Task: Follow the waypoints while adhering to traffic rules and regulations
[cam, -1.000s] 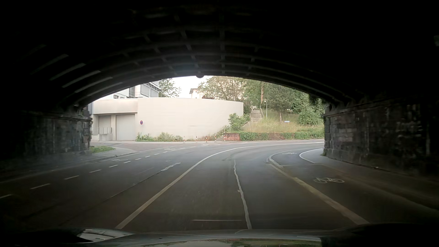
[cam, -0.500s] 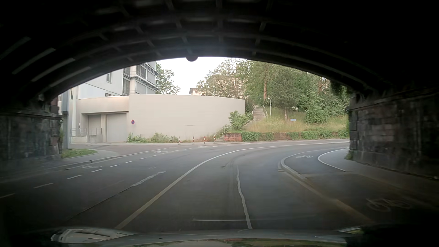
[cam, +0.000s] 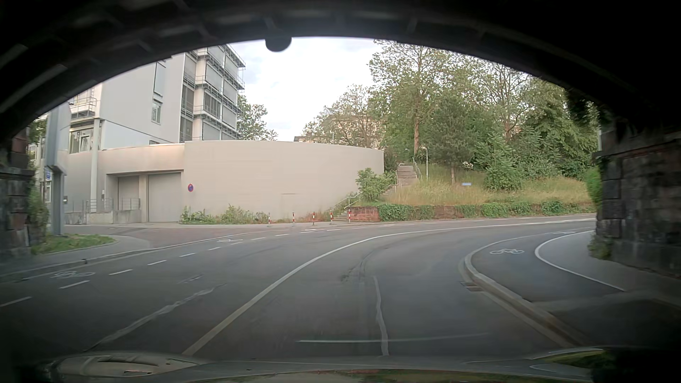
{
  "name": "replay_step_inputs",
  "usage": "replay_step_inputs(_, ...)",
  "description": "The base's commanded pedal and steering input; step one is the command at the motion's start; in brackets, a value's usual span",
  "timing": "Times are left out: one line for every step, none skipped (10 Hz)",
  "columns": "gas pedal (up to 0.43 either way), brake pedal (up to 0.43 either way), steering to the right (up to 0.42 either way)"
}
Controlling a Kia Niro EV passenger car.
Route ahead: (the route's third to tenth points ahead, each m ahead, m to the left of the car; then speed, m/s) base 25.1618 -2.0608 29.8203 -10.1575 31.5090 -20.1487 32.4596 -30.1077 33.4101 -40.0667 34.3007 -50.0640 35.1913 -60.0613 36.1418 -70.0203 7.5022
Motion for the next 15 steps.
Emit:
replay_step_inputs(0.0,0.0,0.0)
replay_step_inputs(0.0,0.0,0.002)
replay_step_inputs(0.0,0.0,0.01)
replay_step_inputs(0.0,0.0,0.025)
replay_step_inputs(0.0,0.0,0.039)
replay_step_inputs(0.0,0.0,0.06)
replay_step_inputs(0.0,0.0,0.082)
replay_step_inputs(0.0,0.0,0.105)
replay_step_inputs(0.0,0.0,0.119)
replay_step_inputs(0.0,0.0,0.133)
replay_step_inputs(0.0,0.0,0.146)
replay_step_inputs(0.0,0.0,0.165)
replay_step_inputs(0.0,0.0,0.184)
replay_step_inputs(0.0,0.0,0.206)
replay_step_inputs(0.0,0.0,0.224)
